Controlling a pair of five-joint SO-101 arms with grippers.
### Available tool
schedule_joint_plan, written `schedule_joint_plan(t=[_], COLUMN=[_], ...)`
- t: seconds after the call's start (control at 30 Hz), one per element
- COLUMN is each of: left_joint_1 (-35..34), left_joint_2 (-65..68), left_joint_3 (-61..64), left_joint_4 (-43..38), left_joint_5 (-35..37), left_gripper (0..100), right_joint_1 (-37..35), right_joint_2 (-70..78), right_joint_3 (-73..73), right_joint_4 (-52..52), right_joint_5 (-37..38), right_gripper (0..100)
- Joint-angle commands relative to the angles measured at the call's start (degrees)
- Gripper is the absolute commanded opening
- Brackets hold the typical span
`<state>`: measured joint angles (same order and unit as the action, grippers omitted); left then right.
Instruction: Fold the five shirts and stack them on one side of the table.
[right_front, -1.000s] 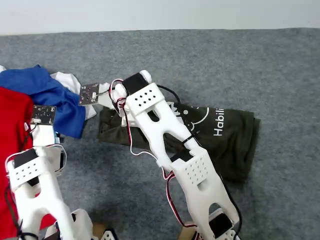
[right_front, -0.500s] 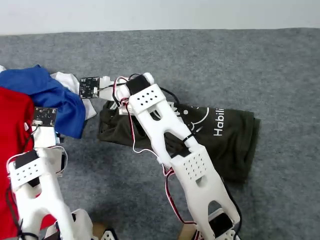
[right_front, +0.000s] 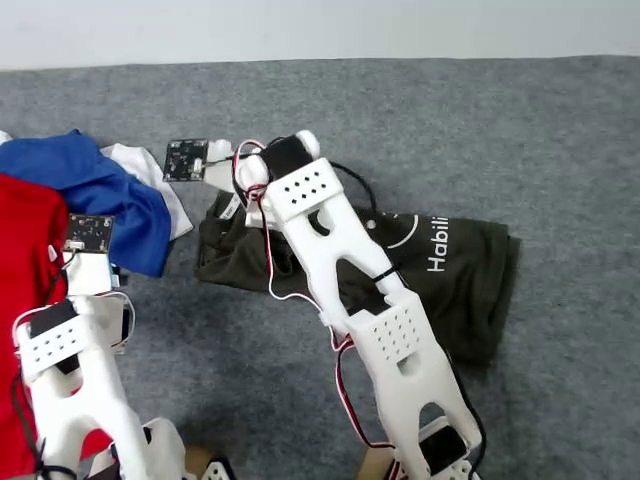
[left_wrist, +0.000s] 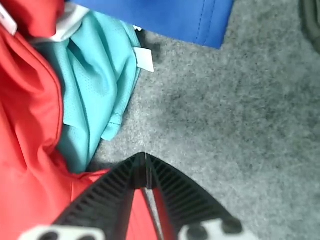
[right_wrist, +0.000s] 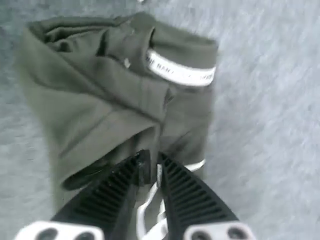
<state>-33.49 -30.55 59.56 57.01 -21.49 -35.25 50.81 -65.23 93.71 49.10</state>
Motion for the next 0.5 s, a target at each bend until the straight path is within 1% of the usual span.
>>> schedule_joint_plan(t=[0.0,0.07,0.13,0.37,0.47], left_joint_1=[0.26,0.26,0.26,0.35,0.35], left_joint_2=[-1.32,-1.32,-1.32,-1.32,-1.32], left_joint_3=[-0.57,-0.4,-0.4,-0.22,0.31], left_joint_4=[-1.23,-1.23,-1.23,-1.32,-1.41], left_joint_5=[-0.35,-0.35,-0.35,-0.18,-0.18], left_gripper=[0,0,0,0,0], right_joint_1=[-0.22,-0.31,-0.66,-4.26,-5.32], right_joint_2=[-4.97,-4.97,-4.79,-0.31,2.24], right_joint_3=[-4.4,-4.48,-4.13,-3.16,-3.25], right_joint_4=[6.2,7.78,8.04,7.96,7.87], right_joint_5=[-7.47,-13.1,-16.88,-25.93,-27.6], right_gripper=[13.5,17.7,17.7,17.9,17.9])
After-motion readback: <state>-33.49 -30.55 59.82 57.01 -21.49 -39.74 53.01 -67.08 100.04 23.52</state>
